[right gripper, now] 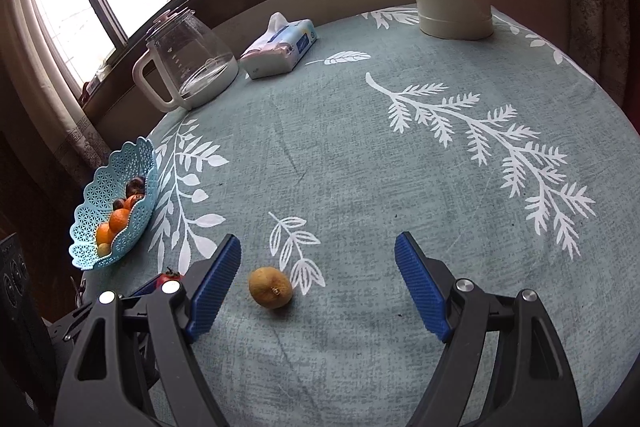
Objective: Organize fruits
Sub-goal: 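Close the right tool on the tan round fruit while the left tool holds the tomato, then carry the red tomato into the basket and open the left tool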
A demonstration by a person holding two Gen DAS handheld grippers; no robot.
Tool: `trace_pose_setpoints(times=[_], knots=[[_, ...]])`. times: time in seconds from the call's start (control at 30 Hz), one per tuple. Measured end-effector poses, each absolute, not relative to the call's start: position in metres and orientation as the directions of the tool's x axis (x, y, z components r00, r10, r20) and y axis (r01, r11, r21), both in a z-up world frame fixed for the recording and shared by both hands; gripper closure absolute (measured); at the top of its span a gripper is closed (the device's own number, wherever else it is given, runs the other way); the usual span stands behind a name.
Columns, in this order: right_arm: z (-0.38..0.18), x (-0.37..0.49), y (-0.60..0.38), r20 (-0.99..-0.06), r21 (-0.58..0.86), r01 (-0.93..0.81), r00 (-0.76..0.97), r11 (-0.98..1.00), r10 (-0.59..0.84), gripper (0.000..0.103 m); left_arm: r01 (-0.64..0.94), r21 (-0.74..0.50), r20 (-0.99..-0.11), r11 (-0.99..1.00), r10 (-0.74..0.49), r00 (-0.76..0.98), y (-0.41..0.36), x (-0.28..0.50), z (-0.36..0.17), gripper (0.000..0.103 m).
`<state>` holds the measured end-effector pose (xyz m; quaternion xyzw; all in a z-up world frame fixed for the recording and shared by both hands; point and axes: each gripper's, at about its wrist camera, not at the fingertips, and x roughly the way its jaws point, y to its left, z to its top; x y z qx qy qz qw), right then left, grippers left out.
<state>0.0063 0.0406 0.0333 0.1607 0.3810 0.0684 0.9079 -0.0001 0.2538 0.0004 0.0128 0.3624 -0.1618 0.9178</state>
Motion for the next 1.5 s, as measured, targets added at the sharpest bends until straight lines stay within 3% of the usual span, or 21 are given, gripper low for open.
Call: trace_pose_setpoints(times=[0.17,0.43,0.73,1.5], knots=[[0.03,0.004,0.062,-0.691,0.283,-0.057,0.68,0.957,0.245,0.03,0.272,-0.081,-0.661,0.959,-0.256,0.705,0.264,-0.003,0.002,0.074],[0.02,0.005,0.084,-0.729,0.24,-0.131,0.63,0.962,0.268,0.059,0.228,-0.071,-0.642,0.971,-0.219,0.735,0.28,-0.007,0.008,0.074],[0.013,0.009,0.09,-0.751,0.223,-0.144,0.605,0.964,0.264,0.075,0.204,-0.073,-0.631,0.976,-0.204,0.749,0.287,-0.007,0.012,0.074],[0.026,0.001,0.088,-0.729,0.222,-0.144,0.633,0.964,0.262,0.075,0.154,-0.076,-0.596,0.985,-0.169,0.785,0.305,-0.004,0.029,0.074]])
